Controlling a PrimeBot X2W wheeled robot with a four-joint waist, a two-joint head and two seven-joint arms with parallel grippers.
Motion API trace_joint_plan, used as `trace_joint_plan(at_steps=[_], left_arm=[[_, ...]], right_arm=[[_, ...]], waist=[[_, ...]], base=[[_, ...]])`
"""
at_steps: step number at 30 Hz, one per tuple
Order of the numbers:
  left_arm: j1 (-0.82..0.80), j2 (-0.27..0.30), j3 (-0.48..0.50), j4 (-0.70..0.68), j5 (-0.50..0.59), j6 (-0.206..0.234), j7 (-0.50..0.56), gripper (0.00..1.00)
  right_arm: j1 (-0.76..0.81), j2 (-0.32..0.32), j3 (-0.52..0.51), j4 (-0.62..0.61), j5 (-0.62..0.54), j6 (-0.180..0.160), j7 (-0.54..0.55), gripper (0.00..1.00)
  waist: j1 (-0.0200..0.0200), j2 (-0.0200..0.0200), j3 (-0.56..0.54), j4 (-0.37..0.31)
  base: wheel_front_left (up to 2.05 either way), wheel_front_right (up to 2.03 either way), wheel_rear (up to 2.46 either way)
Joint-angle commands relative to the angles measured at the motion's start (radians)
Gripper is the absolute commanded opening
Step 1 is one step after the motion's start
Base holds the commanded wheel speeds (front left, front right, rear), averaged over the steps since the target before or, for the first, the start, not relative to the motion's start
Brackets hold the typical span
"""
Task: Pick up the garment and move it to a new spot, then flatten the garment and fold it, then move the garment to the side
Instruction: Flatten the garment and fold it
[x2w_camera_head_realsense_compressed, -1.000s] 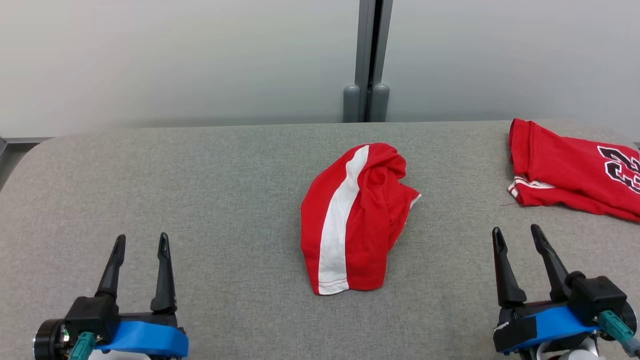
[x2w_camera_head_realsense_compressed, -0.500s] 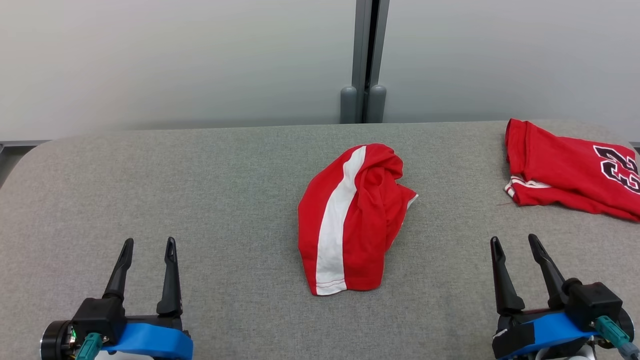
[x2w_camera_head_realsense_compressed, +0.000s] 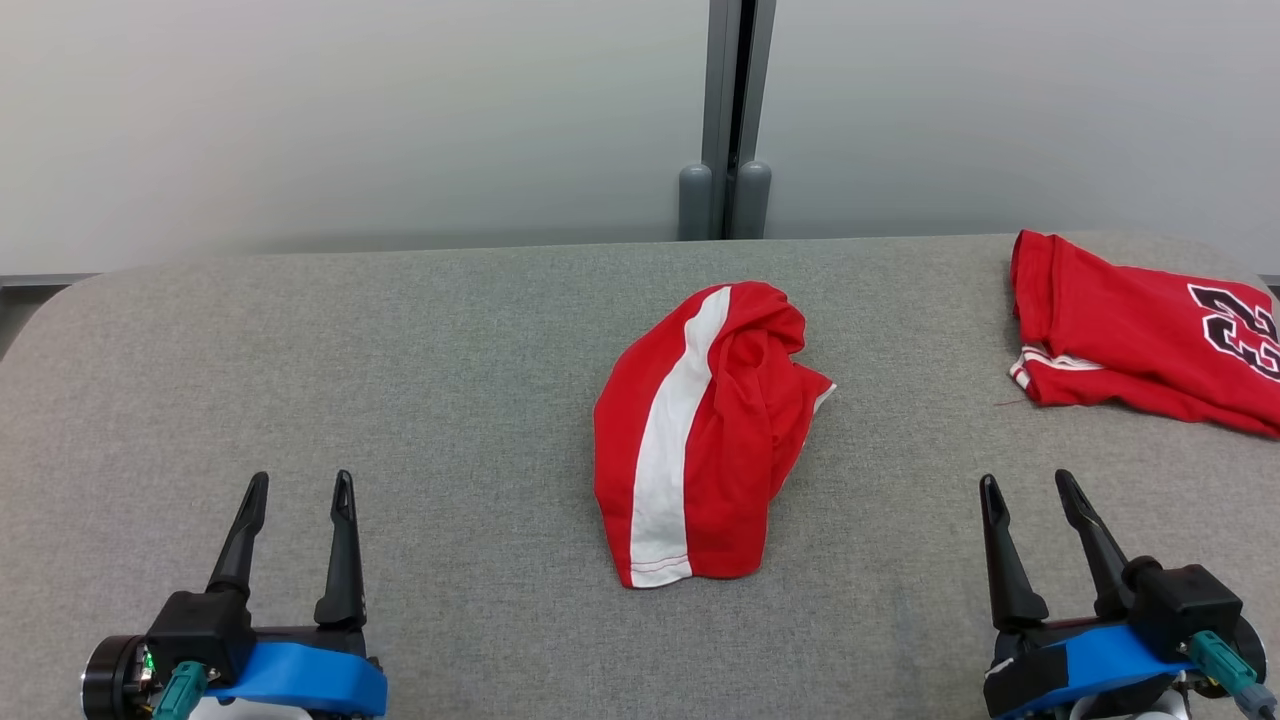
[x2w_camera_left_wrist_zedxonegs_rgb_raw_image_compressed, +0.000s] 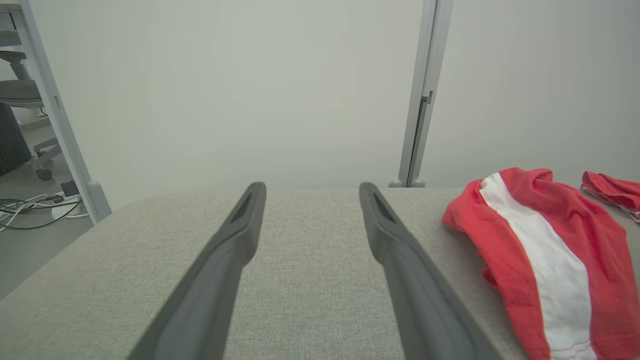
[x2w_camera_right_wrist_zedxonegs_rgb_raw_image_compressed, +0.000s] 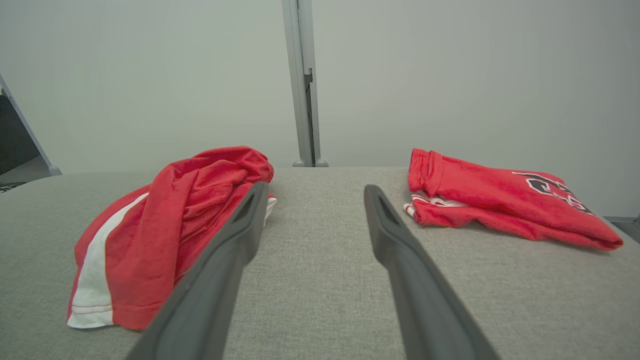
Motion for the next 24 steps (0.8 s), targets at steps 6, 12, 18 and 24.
trace_joint_plan(at_steps=[6, 12, 18, 24], left_arm=[[-0.017, -0.001, 0.007, 0.004, 0.007, -0.008, -0.005, 1.0], [-0.02, -0.003, 0.008, 0.008, 0.008, -0.008, -0.005, 1.0], [-0.023, -0.001, 0.008, 0.01, 0.009, -0.006, -0.005, 1.0], [-0.028, -0.001, 0.008, 0.01, 0.006, -0.007, -0.005, 1.0]], right_arm=[[-0.008, -0.001, 0.002, 0.006, 0.007, 0.0, -0.003, 1.0], [-0.005, -0.001, -0.003, 0.012, 0.004, 0.0, -0.003, 1.0], [-0.008, -0.001, -0.004, 0.015, 0.004, 0.0, -0.003, 1.0], [-0.037, -0.001, 0.002, 0.015, -0.006, 0.0, -0.003, 1.0]], waist=[[0.0, -0.0002, 0.002, -0.002], [0.0, -0.0002, 0.0, -0.001], [0.0, -0.0002, 0.001, 0.002], [0.0, -0.0002, 0.011, 0.008]], base=[[0.0, 0.0, 0.0], [0.0, 0.0, 0.0], [0.0, 0.0, 0.0], [0.0, 0.0, 0.0]])
